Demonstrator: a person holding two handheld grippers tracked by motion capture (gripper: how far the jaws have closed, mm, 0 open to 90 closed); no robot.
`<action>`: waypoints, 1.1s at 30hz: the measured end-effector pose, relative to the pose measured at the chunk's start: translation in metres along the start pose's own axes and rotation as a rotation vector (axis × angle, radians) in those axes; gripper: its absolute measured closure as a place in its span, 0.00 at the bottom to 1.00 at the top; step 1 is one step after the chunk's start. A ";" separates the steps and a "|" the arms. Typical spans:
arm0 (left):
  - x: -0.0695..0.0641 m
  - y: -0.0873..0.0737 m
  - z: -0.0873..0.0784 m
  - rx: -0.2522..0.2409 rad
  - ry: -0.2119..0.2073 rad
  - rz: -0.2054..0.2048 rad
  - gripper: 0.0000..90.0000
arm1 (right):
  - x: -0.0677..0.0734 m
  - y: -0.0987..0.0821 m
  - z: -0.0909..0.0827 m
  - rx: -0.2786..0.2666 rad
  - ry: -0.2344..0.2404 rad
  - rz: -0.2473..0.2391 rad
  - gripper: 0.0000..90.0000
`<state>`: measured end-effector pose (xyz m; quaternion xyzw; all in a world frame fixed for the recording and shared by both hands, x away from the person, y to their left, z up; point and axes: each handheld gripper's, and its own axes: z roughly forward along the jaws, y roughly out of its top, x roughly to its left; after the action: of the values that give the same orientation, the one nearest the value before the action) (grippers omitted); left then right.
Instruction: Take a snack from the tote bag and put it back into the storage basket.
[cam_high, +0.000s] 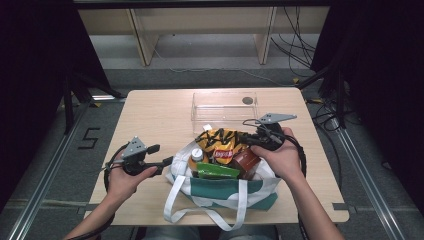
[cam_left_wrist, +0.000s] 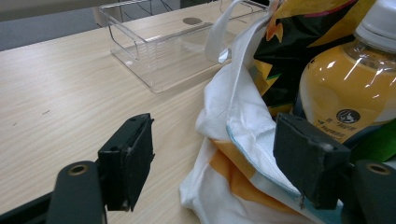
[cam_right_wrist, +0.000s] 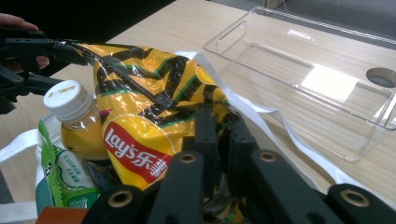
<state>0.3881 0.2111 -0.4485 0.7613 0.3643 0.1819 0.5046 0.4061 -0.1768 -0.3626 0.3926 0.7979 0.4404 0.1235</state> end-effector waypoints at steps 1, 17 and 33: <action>0.000 0.000 0.001 -0.003 -0.003 -0.002 0.31 | 0.000 0.000 0.000 0.001 0.001 0.001 0.93; 0.000 -0.001 0.001 -0.013 -0.007 -0.003 0.32 | -0.004 -0.001 0.002 0.001 0.030 0.055 0.95; 0.000 -0.001 0.001 -0.007 -0.005 -0.006 0.32 | -0.002 -0.002 0.001 -0.023 0.024 -0.012 1.00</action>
<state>0.3888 0.2108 -0.4502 0.7588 0.3647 0.1800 0.5087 0.4075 -0.1784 -0.3651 0.3810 0.7965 0.4536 0.1212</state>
